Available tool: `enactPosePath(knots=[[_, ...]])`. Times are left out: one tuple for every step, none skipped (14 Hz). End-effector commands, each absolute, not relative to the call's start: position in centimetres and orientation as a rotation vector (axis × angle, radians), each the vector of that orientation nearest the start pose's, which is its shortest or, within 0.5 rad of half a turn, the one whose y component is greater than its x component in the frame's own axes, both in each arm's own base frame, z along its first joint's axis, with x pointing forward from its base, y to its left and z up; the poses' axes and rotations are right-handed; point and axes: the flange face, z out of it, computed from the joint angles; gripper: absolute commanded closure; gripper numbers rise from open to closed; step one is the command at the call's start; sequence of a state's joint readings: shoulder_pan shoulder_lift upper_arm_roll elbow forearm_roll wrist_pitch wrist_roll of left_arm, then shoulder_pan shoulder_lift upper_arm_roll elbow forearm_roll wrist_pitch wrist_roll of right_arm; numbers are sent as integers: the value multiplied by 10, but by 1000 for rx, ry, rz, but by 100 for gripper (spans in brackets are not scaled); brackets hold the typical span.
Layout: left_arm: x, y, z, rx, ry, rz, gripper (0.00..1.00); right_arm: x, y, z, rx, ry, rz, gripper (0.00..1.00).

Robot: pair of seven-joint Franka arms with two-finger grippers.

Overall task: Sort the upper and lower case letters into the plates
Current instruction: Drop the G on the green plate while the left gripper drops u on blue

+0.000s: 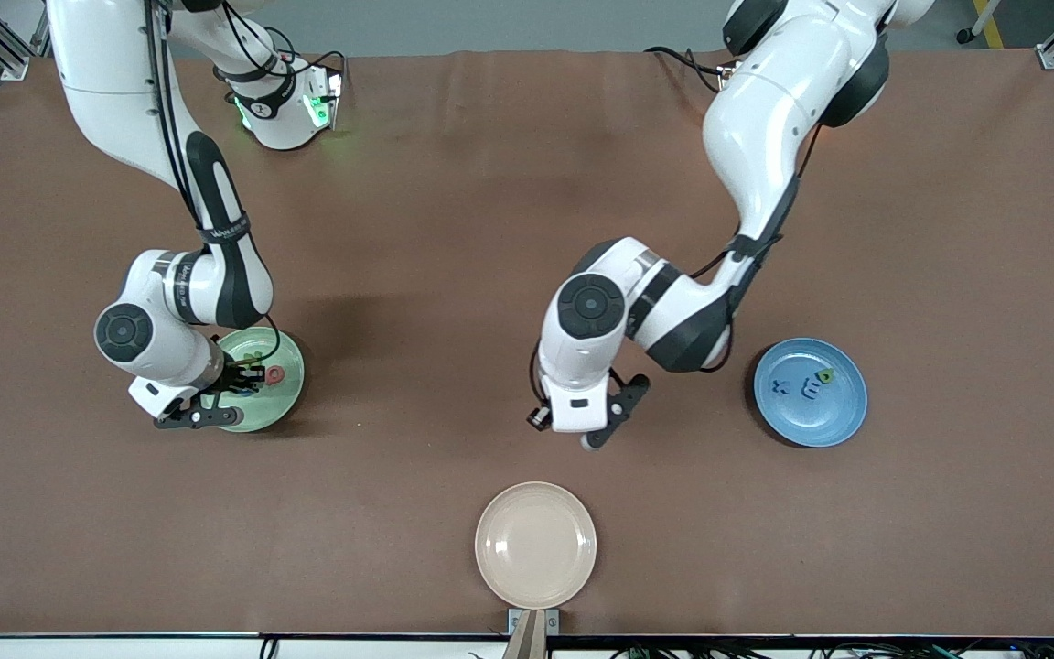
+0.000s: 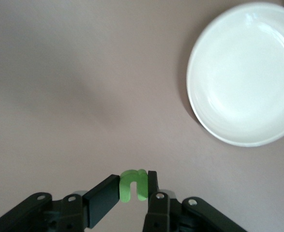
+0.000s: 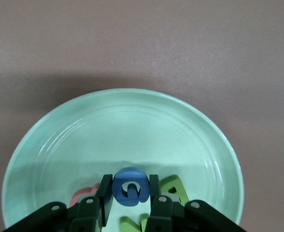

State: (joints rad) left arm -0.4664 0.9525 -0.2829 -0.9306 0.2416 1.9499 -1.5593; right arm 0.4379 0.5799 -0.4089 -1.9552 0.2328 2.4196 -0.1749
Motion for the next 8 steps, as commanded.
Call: enactPosePath(knots=[[650,-412,344,-2893,-1295,-24,91,616,27,197,-3194,-105,74,4],[650,-398,350,-2886,-1283,-26,91,616,26,197,-3193,-103,76,0],[650,-378,355,-2874,-1260,-26,91,617,27,199,-3191,-104,76,0],[650,-362,357,-2873,-1234,-26,91,619,27,202,-3190,-101,69,0],[649,-347,356,-2867,-1205,-29,91,620,28,204,-3187,-103,74,0],[649,-329,356,-2870,-1184,-37,91,621,29,208,-3184,-102,79,0],[647,-311,356,-2873,-1151,-40,91,623,31,216,-3175,-107,90,0],[642,-292,352,-2879,-1109,-42,91,625,32,227,-3163,-101,112,0]])
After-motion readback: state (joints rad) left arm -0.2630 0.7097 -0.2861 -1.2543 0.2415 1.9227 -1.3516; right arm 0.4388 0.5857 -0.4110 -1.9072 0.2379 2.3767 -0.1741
